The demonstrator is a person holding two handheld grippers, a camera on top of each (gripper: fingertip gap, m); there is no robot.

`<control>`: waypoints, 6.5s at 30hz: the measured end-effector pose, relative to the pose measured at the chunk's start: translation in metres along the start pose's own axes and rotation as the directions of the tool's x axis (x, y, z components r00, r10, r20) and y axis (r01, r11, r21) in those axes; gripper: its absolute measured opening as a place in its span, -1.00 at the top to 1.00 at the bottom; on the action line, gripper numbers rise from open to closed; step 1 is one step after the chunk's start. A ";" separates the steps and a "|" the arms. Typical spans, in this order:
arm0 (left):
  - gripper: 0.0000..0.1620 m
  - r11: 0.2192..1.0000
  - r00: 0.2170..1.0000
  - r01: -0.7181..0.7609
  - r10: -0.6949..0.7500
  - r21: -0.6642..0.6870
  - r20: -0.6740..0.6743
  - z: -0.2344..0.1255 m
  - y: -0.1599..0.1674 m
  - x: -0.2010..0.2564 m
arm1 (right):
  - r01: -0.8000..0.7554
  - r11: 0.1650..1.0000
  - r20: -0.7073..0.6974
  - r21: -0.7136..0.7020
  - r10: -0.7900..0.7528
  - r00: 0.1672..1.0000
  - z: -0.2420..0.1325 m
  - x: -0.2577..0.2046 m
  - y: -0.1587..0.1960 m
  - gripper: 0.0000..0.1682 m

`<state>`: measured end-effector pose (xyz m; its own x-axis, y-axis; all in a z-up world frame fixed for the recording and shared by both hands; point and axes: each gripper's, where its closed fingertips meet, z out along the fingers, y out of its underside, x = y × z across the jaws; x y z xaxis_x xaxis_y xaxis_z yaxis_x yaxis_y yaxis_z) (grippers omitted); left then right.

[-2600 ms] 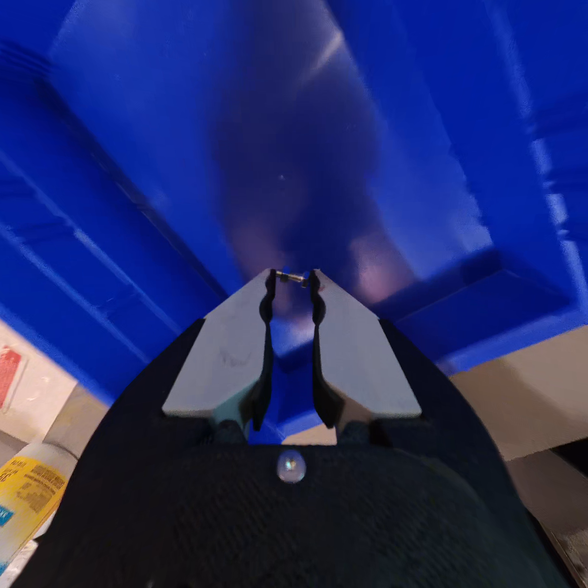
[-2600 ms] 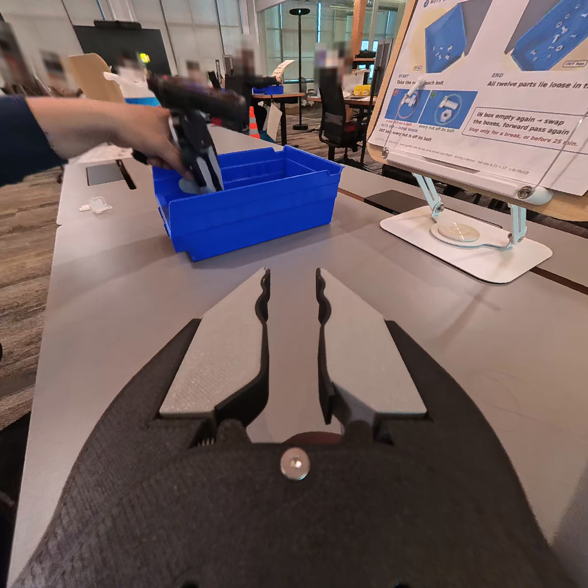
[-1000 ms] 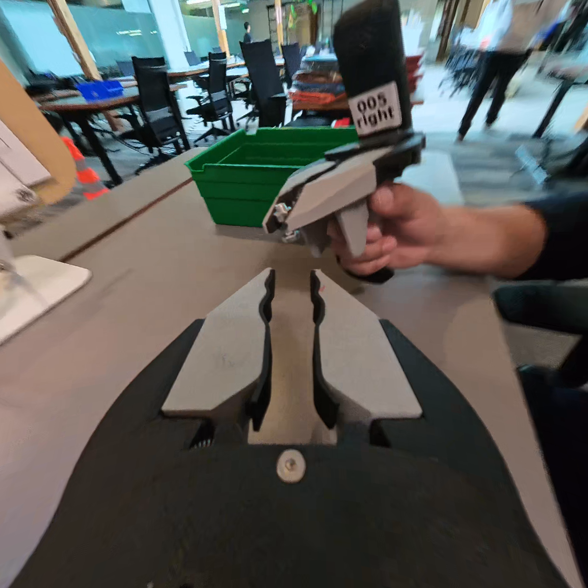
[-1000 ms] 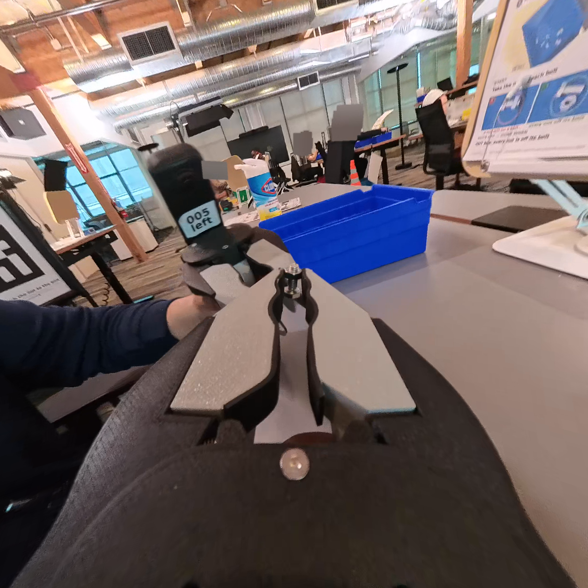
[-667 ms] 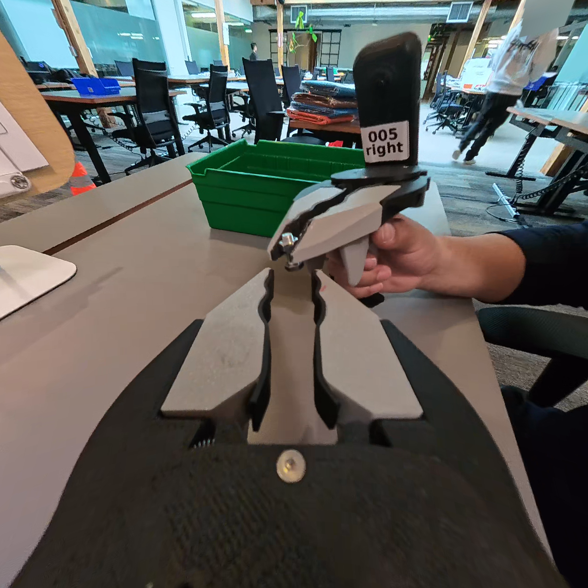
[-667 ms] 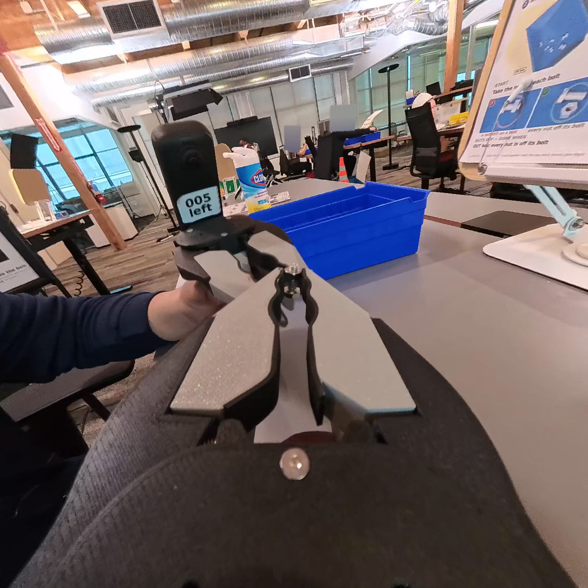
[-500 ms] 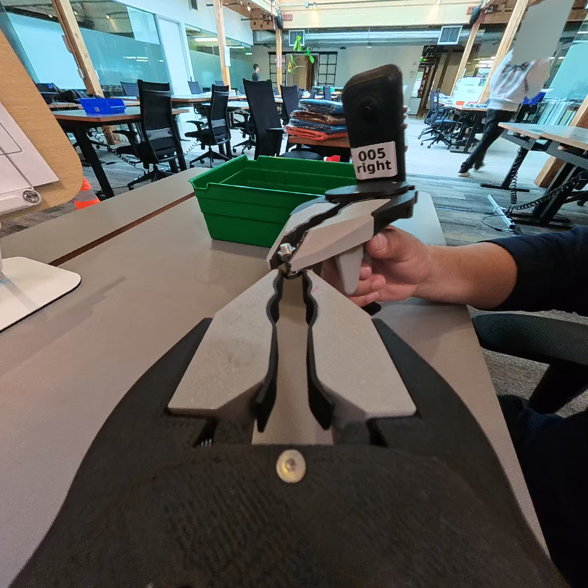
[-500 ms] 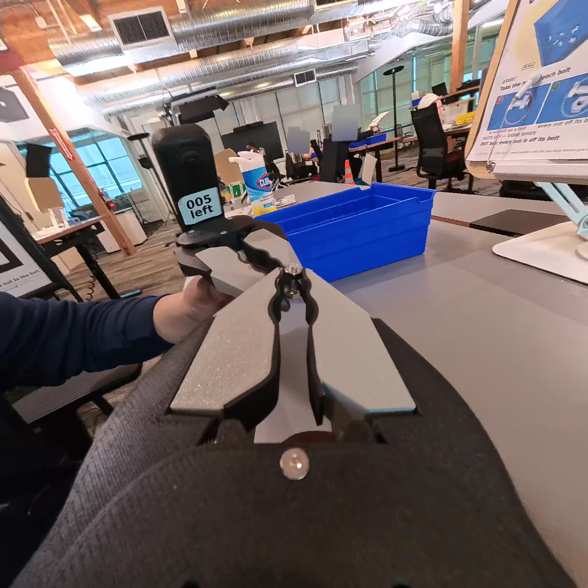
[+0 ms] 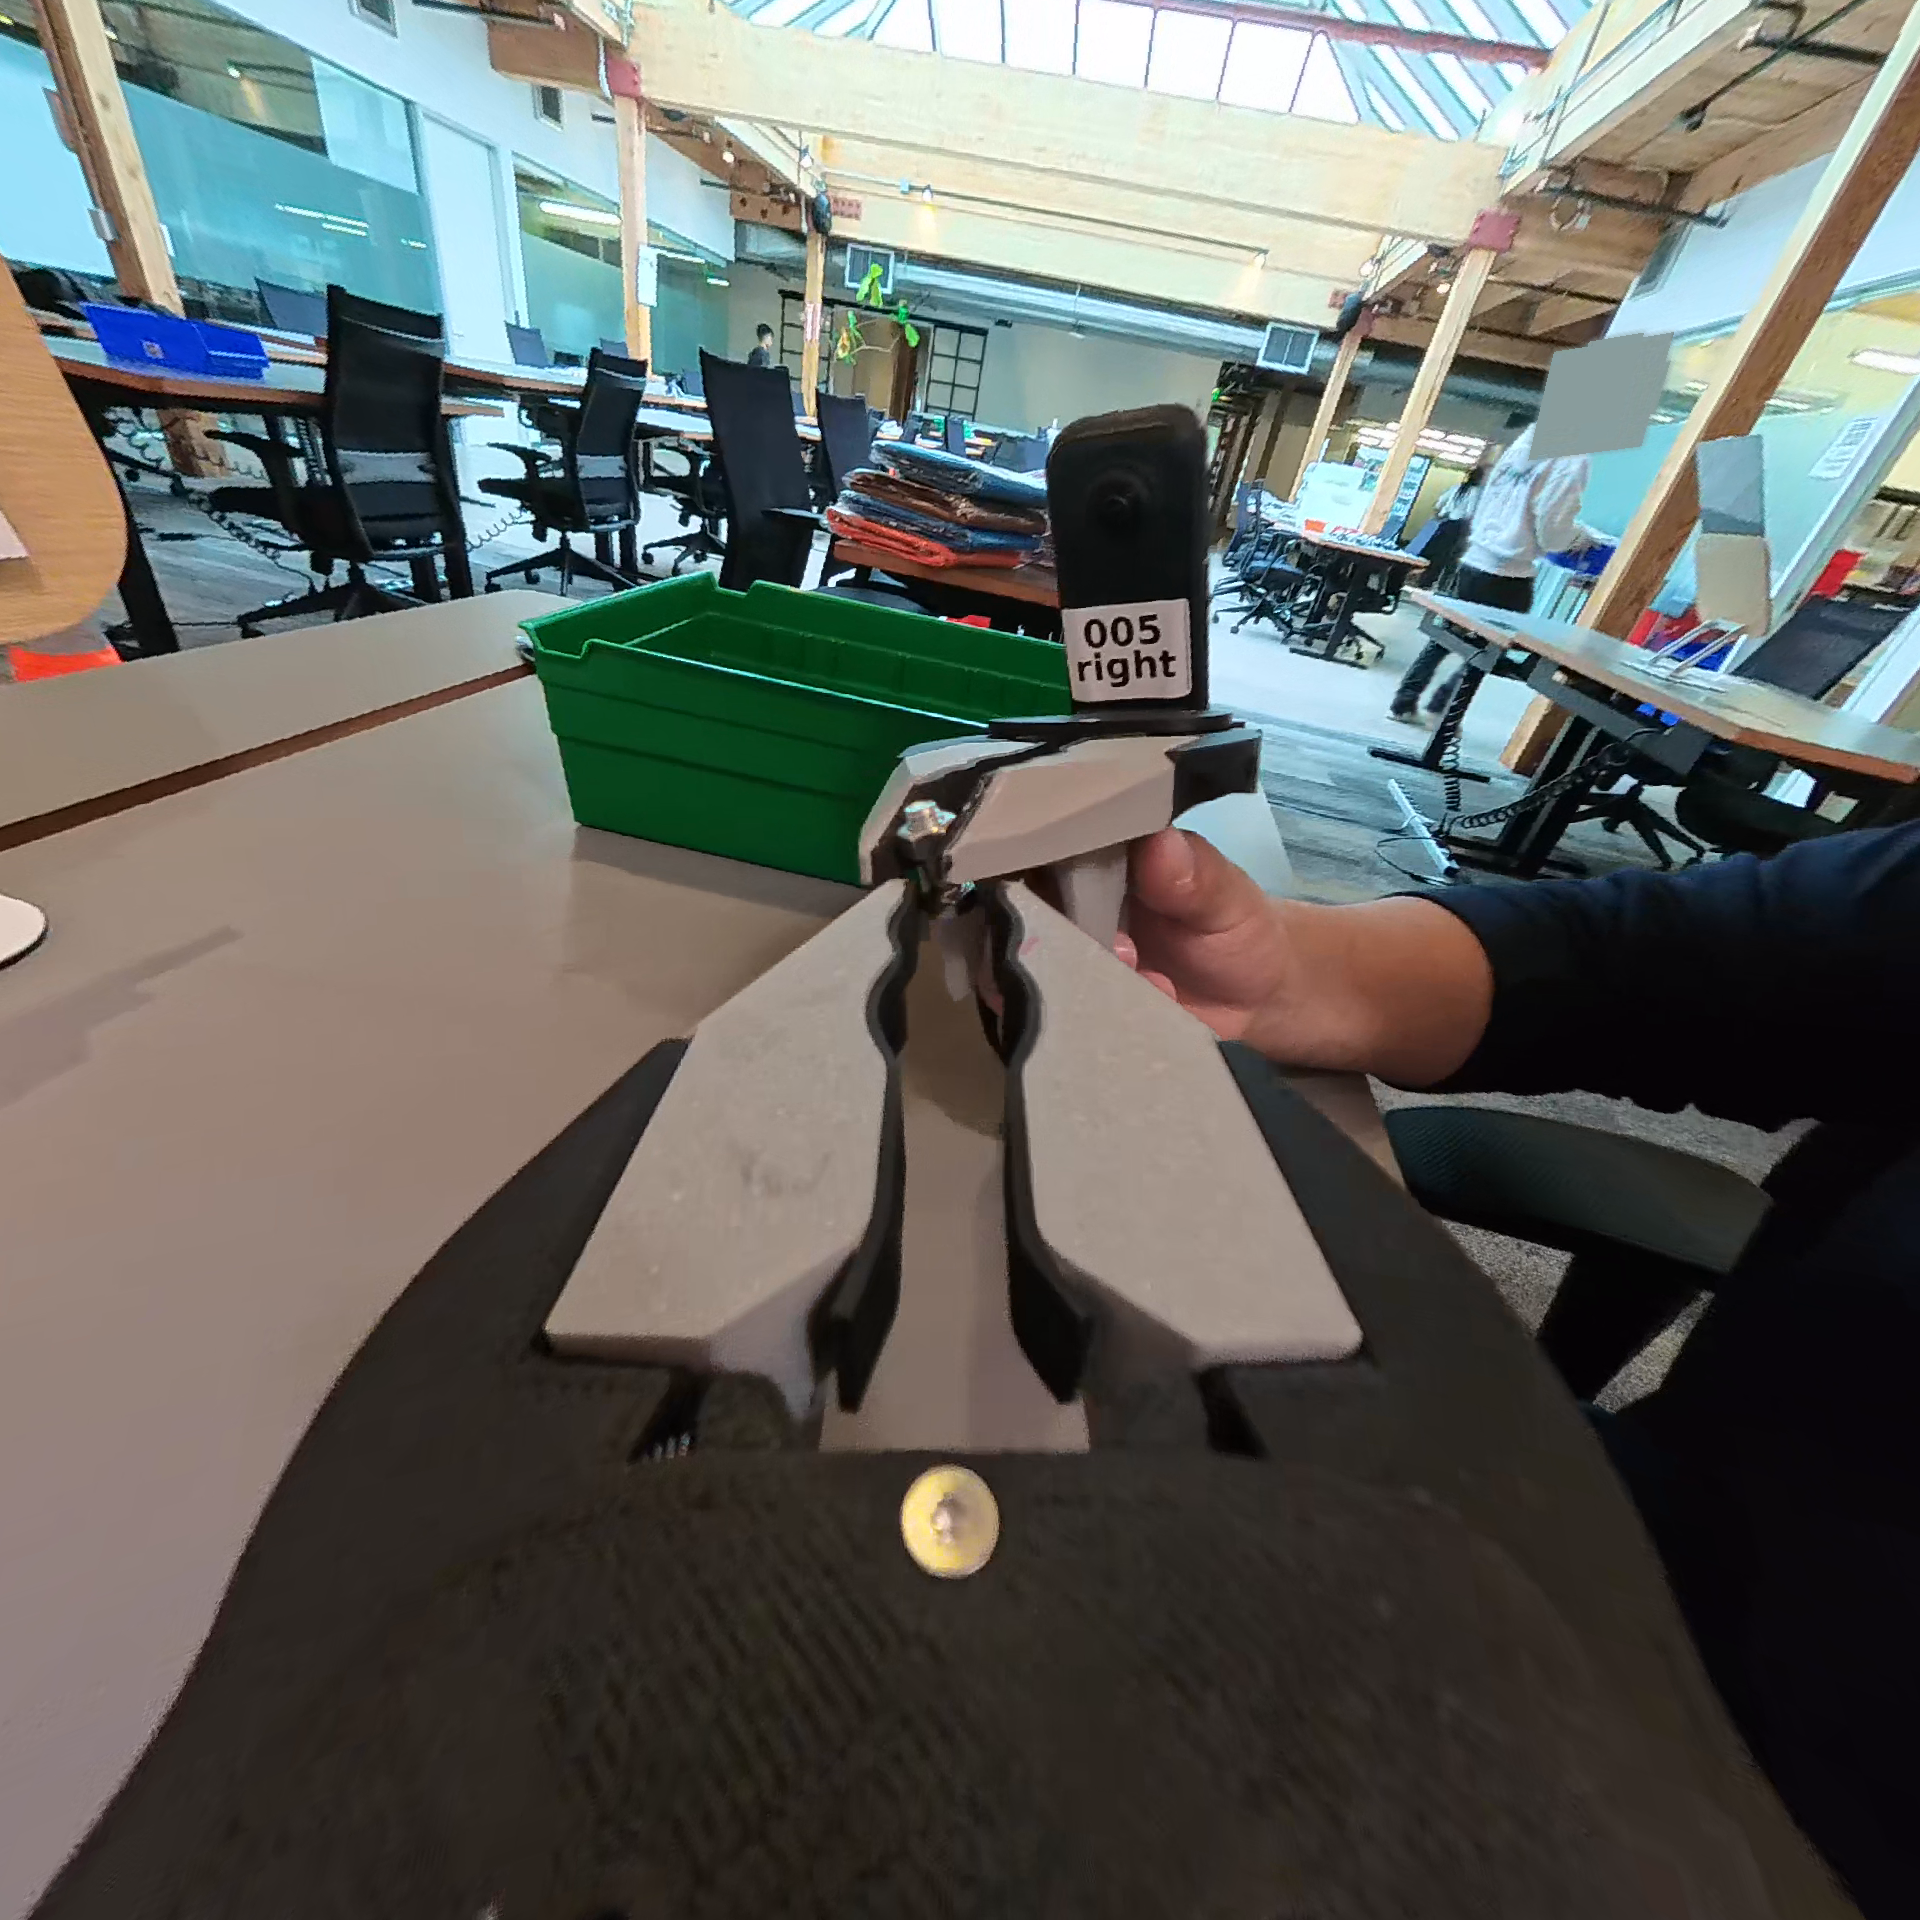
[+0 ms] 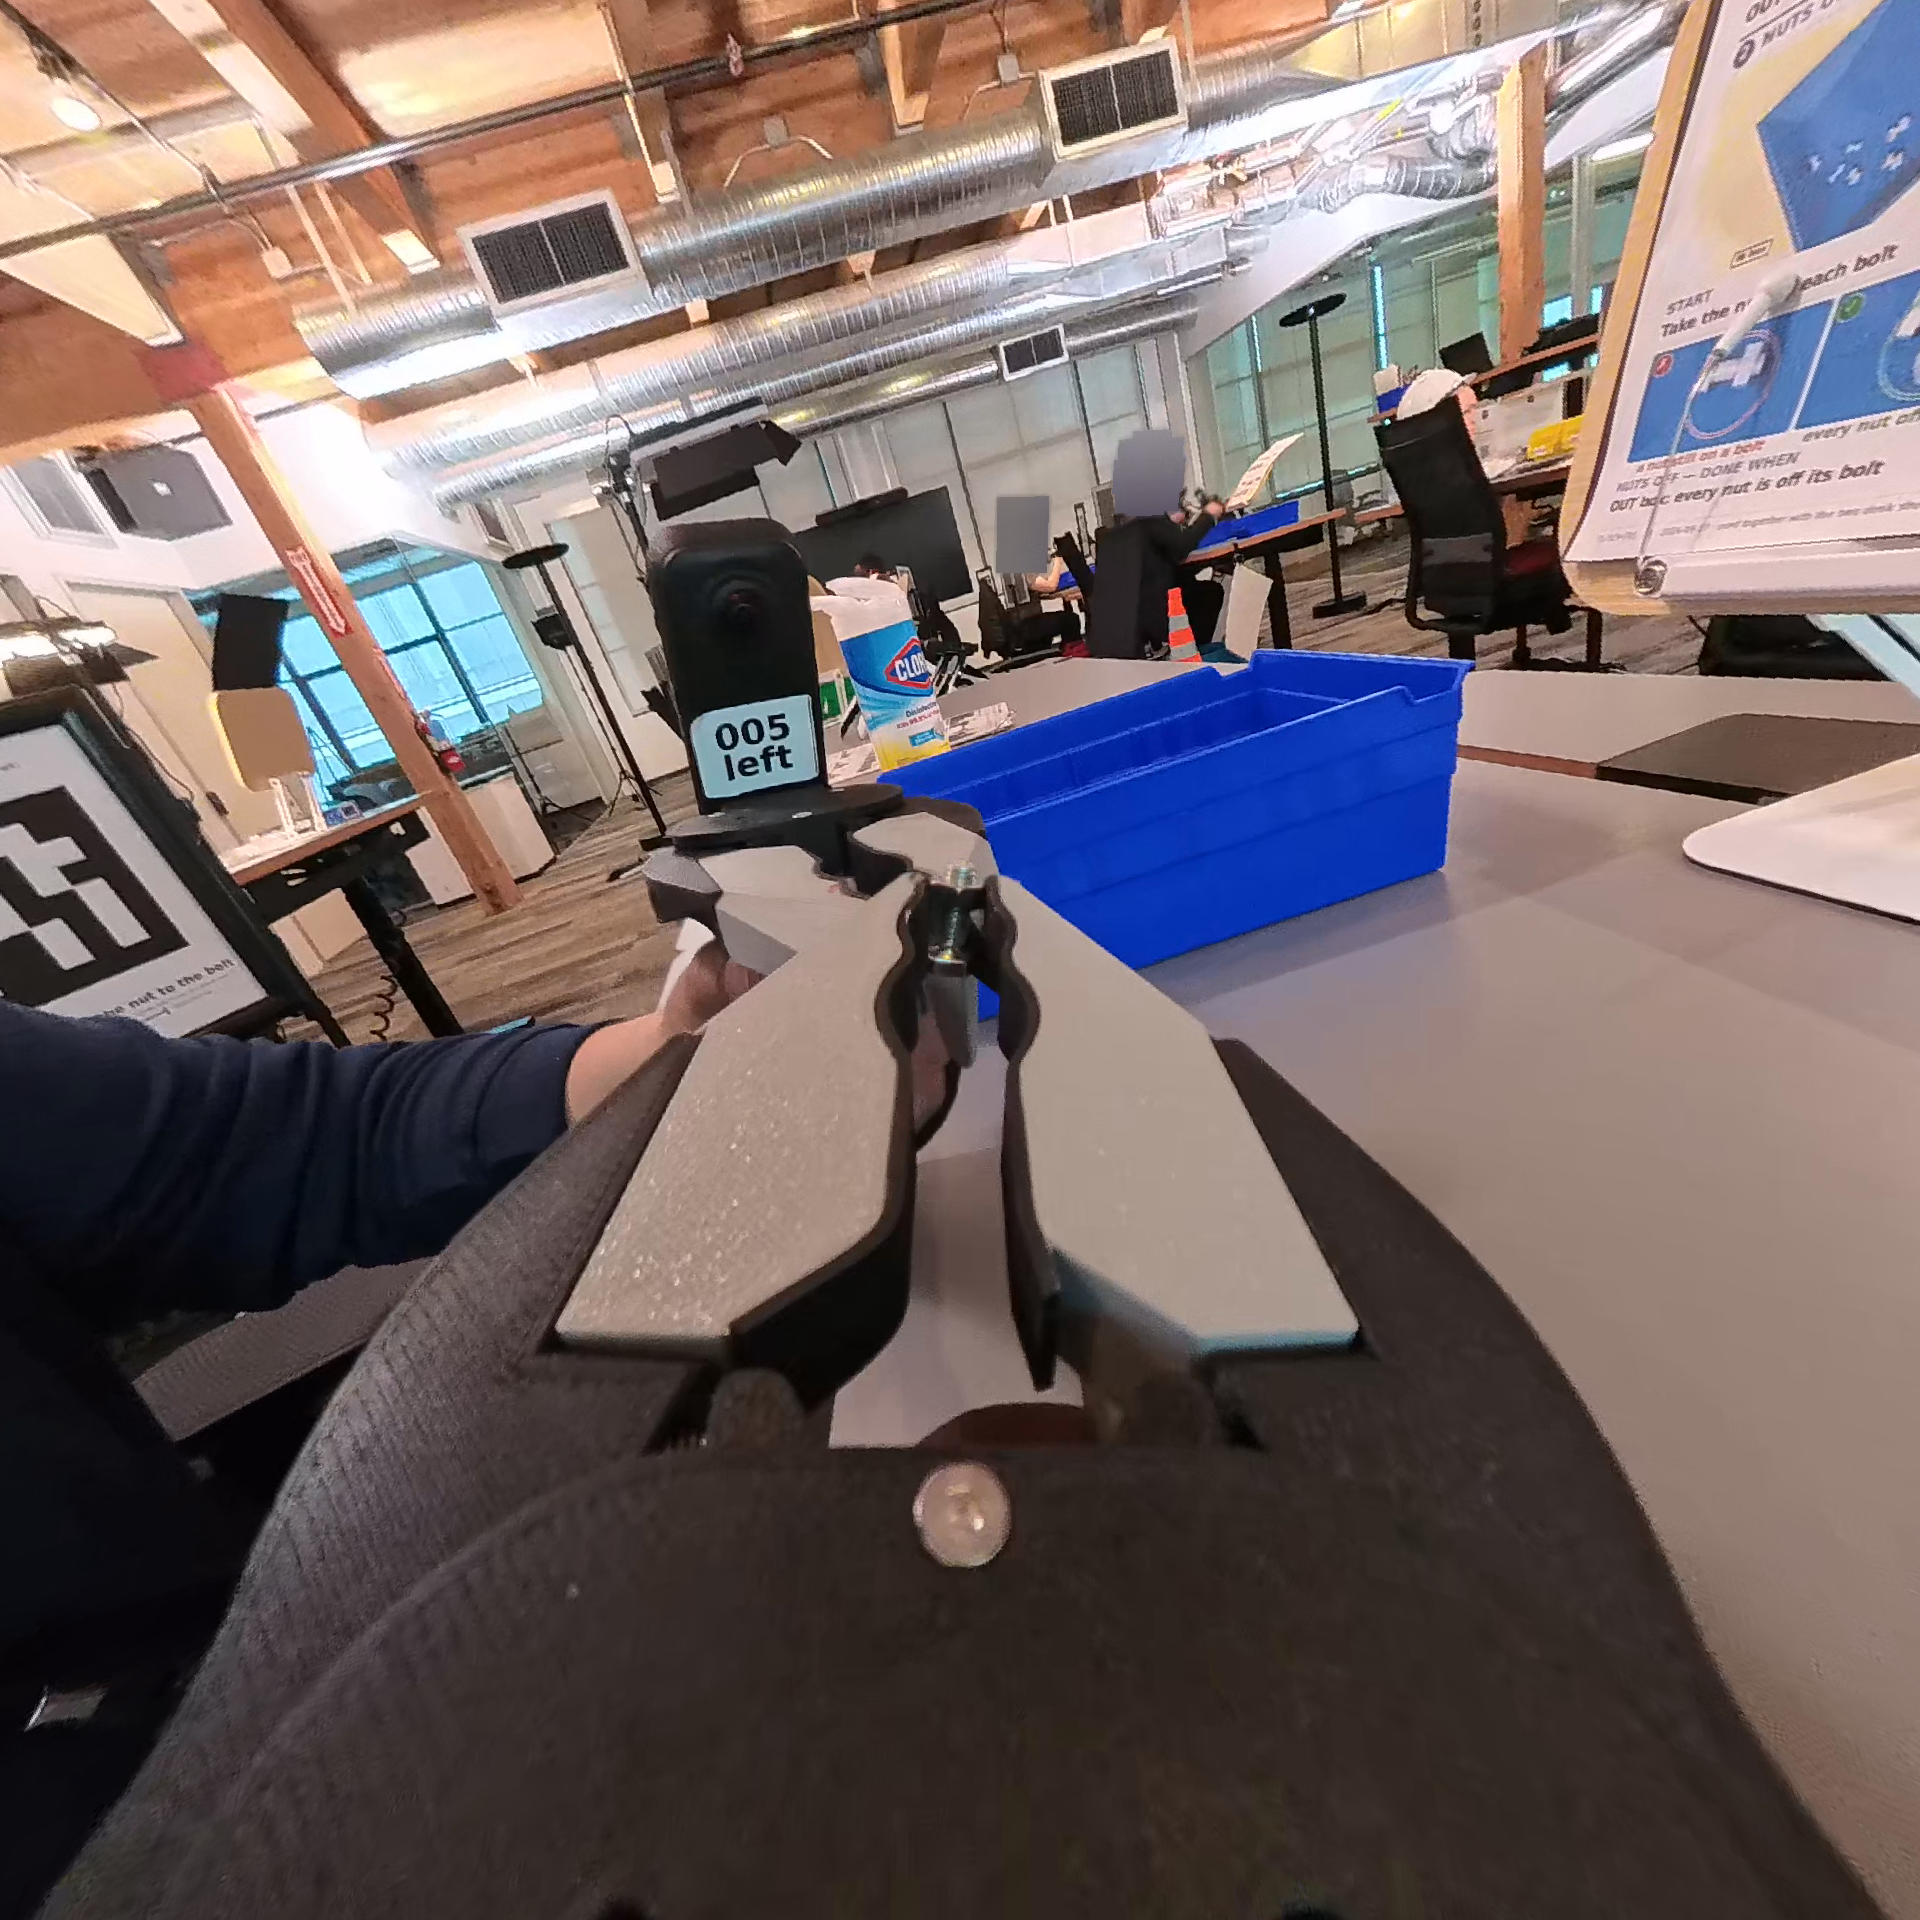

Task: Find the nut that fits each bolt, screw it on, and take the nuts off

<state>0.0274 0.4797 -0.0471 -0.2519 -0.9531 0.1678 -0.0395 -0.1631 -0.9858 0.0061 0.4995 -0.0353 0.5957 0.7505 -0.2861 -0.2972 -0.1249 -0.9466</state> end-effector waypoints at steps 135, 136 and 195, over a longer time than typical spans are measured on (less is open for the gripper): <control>0.91 0.924 0.907 -0.325 0.365 -0.202 0.209 0.004 0.019 -0.013 | 0.058 0.996 -0.003 -0.067 -0.058 0.998 -0.015 0.002 0.001 0.88; 0.91 0.925 0.908 -0.325 0.364 -0.199 0.209 0.004 0.019 -0.013 | 0.064 0.995 -0.001 -0.080 -0.065 0.998 -0.013 0.001 0.004 0.88; 0.91 0.970 0.970 -0.235 0.231 -0.058 -0.071 0.008 0.012 0.031 | 0.037 0.998 0.175 -0.044 -0.028 0.984 -0.009 -0.033 0.000 0.91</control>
<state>0.0266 0.4459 -0.0538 -0.3218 -0.9445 -0.0653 -0.0350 0.0808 -0.9961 -0.0065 0.4690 -0.0270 0.4637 0.8560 -0.2286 -0.2419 -0.1259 -0.9621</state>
